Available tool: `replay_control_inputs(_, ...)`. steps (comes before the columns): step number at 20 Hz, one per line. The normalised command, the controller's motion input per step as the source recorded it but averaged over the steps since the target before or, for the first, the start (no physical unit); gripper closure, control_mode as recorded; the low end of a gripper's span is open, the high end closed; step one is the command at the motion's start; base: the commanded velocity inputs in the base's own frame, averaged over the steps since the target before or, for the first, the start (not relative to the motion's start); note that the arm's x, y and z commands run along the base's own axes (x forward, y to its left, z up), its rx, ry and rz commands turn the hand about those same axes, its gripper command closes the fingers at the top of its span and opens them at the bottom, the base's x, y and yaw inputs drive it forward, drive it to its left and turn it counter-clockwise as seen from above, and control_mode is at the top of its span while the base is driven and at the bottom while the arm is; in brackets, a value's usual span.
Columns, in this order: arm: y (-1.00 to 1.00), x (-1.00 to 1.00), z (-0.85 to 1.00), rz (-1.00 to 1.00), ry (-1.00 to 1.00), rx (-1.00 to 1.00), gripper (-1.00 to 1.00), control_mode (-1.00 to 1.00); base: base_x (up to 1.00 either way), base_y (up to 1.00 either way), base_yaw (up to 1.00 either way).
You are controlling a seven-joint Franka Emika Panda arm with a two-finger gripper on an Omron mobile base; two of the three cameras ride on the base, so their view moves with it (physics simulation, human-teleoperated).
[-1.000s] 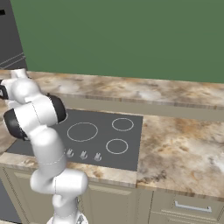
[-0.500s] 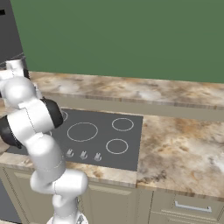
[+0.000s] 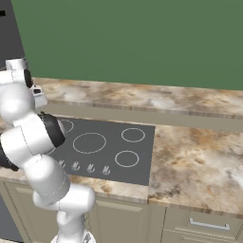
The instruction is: The kettle is done boiling. Turn off the stove, then wait for 300 timesteps before moving the kettle to the dining table.
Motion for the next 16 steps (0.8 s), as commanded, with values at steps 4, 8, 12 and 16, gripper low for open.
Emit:
replay_control_inputs(4, -0.05, 0.0, 0.12, 0.0, -0.02, 0.0, 1.0, -1.0, 0.0, 0.0, 0.0)
replay_control_inputs(8, 0.0, 0.0, 0.0, 0.0, 0.0, 0.0, 1.0, -1.0, 0.0, 0.0, 0.0)
replay_control_inputs(12, 0.0, 0.0, 0.0, 0.0, 0.0, 0.0, 1.0, 1.0, -0.04, -0.01, 0.0)
replay_control_inputs(16, 0.0, 0.0, 0.0, 0.0, 0.0, 0.0, 1.0, 1.0, -0.25, -0.24, -0.08)
